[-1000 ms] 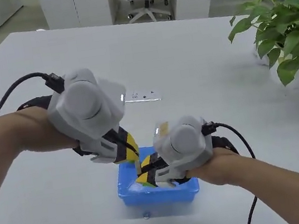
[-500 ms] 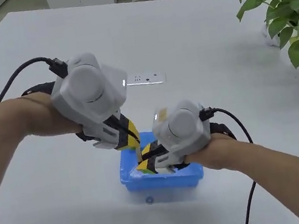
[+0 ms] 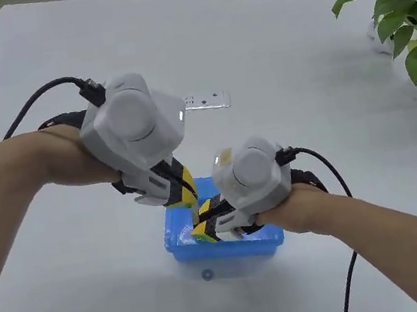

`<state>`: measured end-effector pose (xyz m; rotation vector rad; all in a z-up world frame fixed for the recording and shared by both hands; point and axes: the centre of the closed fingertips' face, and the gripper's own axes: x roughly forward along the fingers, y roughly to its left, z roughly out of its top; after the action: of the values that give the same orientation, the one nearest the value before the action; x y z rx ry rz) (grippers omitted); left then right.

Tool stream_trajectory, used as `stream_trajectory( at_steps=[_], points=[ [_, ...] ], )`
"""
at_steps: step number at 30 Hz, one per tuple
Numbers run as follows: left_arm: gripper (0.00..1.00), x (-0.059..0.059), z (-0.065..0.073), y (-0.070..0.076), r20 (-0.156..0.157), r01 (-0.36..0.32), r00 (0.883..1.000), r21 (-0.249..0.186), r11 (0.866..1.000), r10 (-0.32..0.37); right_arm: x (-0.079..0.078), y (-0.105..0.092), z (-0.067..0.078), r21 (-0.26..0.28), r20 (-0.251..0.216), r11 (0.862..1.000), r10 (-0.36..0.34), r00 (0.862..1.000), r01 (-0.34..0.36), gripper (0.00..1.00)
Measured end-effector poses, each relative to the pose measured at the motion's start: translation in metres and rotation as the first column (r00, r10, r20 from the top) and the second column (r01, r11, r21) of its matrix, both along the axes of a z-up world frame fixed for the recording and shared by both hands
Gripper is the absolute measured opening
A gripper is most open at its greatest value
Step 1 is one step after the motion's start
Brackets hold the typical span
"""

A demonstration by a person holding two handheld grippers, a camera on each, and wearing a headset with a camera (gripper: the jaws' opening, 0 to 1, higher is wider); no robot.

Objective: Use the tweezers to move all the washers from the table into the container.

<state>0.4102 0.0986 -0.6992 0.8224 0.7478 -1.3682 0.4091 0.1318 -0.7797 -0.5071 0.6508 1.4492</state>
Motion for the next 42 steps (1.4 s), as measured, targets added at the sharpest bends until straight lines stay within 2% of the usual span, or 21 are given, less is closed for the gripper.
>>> stream_trajectory(
  at_steps=[12,19,25,35,42],
  points=[
    [0.05,-0.001,0.005,0.000,0.010,0.001,1.000,-0.008,1.000,-0.001,0.001,0.000,0.006,0.004,0.014,1.000,-0.010,1.000,0.010,0.12],
    [0.05,-0.006,0.017,-0.004,0.030,0.011,0.999,-0.006,1.000,-0.011,-0.001,-0.002,0.017,0.014,0.039,1.000,-0.015,0.999,0.014,0.12],
    [0.05,-0.009,0.031,-0.009,0.057,0.016,0.998,-0.017,1.000,-0.015,-0.001,-0.004,0.033,0.034,0.072,0.999,-0.029,0.997,0.027,0.12],
    [0.05,-0.023,0.053,-0.021,0.096,0.044,0.994,-0.015,0.999,-0.042,-0.010,-0.007,0.056,0.059,0.113,0.997,-0.048,0.992,0.042,0.12],
    [0.05,-0.037,0.062,-0.027,0.112,0.059,0.992,-0.013,0.998,-0.057,-0.022,-0.011,0.067,0.057,0.137,0.998,-0.048,0.989,0.041,0.12]
  ],
)
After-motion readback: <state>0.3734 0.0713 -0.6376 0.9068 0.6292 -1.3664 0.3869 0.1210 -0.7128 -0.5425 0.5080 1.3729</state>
